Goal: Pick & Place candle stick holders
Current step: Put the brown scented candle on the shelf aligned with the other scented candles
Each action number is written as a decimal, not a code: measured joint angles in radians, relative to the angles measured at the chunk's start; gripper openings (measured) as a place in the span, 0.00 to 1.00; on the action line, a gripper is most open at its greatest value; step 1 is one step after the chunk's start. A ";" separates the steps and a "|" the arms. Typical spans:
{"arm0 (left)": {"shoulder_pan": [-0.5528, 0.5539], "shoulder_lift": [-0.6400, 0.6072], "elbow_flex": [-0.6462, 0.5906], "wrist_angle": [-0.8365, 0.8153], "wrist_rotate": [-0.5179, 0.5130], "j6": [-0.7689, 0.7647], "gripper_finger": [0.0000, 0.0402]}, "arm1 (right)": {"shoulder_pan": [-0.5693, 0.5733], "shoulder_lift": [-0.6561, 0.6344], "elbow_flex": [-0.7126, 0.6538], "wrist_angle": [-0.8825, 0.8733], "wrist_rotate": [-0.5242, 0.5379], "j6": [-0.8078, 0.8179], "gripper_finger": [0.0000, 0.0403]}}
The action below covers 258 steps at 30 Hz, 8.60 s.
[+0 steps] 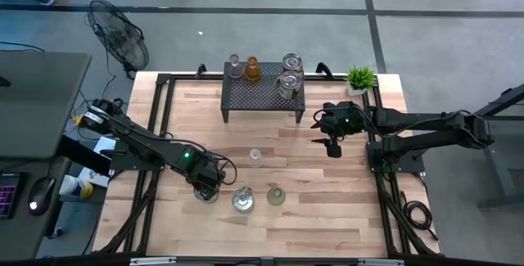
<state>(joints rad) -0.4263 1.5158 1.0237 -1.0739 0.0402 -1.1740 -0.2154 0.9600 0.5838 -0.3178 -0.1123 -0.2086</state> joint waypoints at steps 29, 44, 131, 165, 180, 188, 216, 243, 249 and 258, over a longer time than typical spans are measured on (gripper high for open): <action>0.233 0.001 0.000 0.093 -0.101 -0.028 0.00 | 0.000 0.000 0.000 0.015 -0.018 -0.010 0.56; 0.478 0.011 0.124 0.038 -0.152 0.267 0.00 | 0.000 0.000 0.000 0.024 -0.013 -0.011 0.56; 0.590 0.155 0.134 0.615 -0.083 0.759 0.00 | 0.245 0.720 0.565 -0.094 0.179 -0.421 0.56; 0.589 -0.071 0.142 0.477 -0.184 0.833 0.41 | 0.240 0.716 0.574 -0.070 0.182 -0.555 0.56; 0.407 -0.450 -0.169 0.643 -0.410 0.724 0.41 | 0.228 0.820 0.760 -0.212 0.148 -0.587 0.56; 0.296 -0.611 -0.372 0.844 -0.532 0.690 0.41 | 0.222 0.856 0.828 -0.301 0.110 -0.567 0.56; 0.269 -0.668 -0.494 1.021 -0.585 0.720 0.41 | 0.164 0.868 0.825 -0.311 0.024 -0.672 0.56; 0.269 -0.668 -0.494 1.020 -0.562 0.733 0.41 | 0.222 0.955 0.826 -0.262 0.134 -0.709 0.55; 0.269 -0.668 -0.494 1.019 -0.545 0.750 0.41 | 0.222 0.978 0.829 -0.256 0.202 -0.708 0.47; 0.269 -0.668 -0.494 1.019 -0.543 0.752 0.41 | 0.223 0.979 0.829 -0.257 0.244 -0.683 0.31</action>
<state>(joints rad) -0.1574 0.8478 0.5293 -0.0551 -0.5028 -0.4219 0.0077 1.9392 1.4128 -0.5745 0.1312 -0.8913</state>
